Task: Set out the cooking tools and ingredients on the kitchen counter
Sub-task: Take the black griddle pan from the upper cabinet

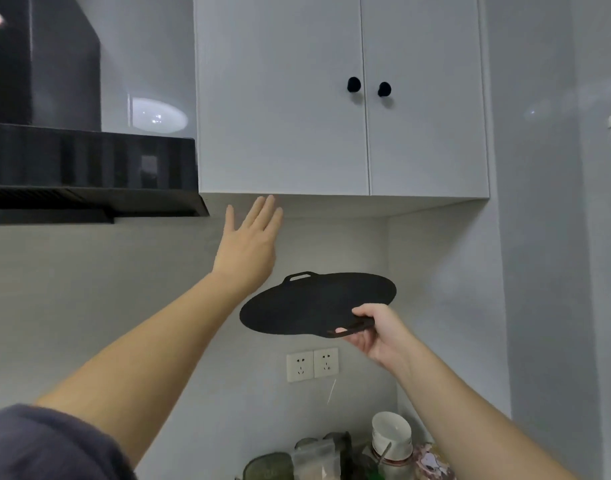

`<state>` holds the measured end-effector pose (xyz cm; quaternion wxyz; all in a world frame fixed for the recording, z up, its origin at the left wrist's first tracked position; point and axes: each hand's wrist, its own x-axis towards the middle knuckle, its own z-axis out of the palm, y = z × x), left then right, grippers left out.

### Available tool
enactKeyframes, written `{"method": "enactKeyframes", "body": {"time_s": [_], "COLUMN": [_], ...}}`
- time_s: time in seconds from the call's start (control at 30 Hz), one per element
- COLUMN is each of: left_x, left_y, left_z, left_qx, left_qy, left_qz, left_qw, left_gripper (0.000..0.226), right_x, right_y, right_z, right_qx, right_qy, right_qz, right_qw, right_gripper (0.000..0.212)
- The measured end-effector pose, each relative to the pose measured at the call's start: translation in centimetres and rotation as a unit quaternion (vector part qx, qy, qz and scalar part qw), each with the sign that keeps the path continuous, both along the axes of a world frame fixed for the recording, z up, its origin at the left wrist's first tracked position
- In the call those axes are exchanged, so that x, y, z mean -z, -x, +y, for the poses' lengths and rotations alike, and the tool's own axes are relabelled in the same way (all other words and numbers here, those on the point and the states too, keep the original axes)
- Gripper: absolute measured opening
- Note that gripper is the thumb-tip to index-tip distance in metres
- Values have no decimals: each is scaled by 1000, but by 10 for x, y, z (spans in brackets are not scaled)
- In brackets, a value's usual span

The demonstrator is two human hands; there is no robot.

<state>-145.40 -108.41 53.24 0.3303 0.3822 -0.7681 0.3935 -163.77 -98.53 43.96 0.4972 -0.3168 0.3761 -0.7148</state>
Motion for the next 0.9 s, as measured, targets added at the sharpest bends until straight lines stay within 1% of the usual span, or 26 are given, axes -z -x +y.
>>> {"method": "enactKeyframes", "body": {"time_s": [0.03,0.07,0.1,0.17,0.23,0.33,0.37,0.4,0.43,0.47,0.5,0.57,0.6,0.63,0.67,0.7,0.8,0.83,0.9], "left_x": [20,39,57,93,122,148,156,164,172,181,190,208,216,222,230,238,263,269,279], "left_y": [-11,-22,-35,-67,-104,-156,-175,-195,-217,-248,-271,-334,-363,-387,-416,-439,-524,-546,-595], "left_z": [-2,-2,-2,-7,-6,11,18,25,29,37,41,55,65,72,81,88,110,116,133], "left_qx": [13,23,28,29,38,71,77,84,108,142,188,250,274,294,302,307,292,288,270], "left_qy": [-15,-49,-97,-214,-305,-386,-408,-437,-466,-493,-513,-519,-509,-496,-478,-464,-410,-394,-366], "left_qz": [23,43,64,132,222,374,428,478,530,580,619,688,716,736,755,768,809,820,840], "left_qw": [1000,998,993,967,925,840,803,757,700,633,564,441,392,355,331,317,304,298,297], "left_gripper": [63,64,64,65,65,51,53,51,43,31,24,24,23,22,23,24,31,31,27], "right_x": [4,9,15,30,46,65,72,79,86,95,101,116,123,128,135,140,162,168,180], "right_y": [-3,-6,-12,-30,-58,-103,-120,-138,-156,-185,-204,-263,-292,-316,-346,-370,-453,-475,-526], "right_z": [-1,-3,-6,-14,-22,-25,-27,-27,-28,-26,-25,-18,-14,-12,-9,-8,-7,-7,-9], "right_qx": [-10,-16,-20,-31,-52,-93,-111,-129,-145,-161,-169,-195,-209,-222,-239,-255,-319,-337,-372], "right_qy": [3,3,1,-5,-7,-3,-2,-4,-10,-20,-29,-53,-66,-77,-89,-100,-118,-123,-137], "right_qz": [4,9,11,22,29,35,37,35,35,32,29,24,21,15,7,0,-6,-10,-10], "right_qw": [1000,1000,1000,999,998,995,993,991,989,986,985,979,975,972,967,962,940,933,918], "right_gripper": [18,18,18,16,15,17,18,17,16,15,14,15,17,18,19,20,18,17,14]}}
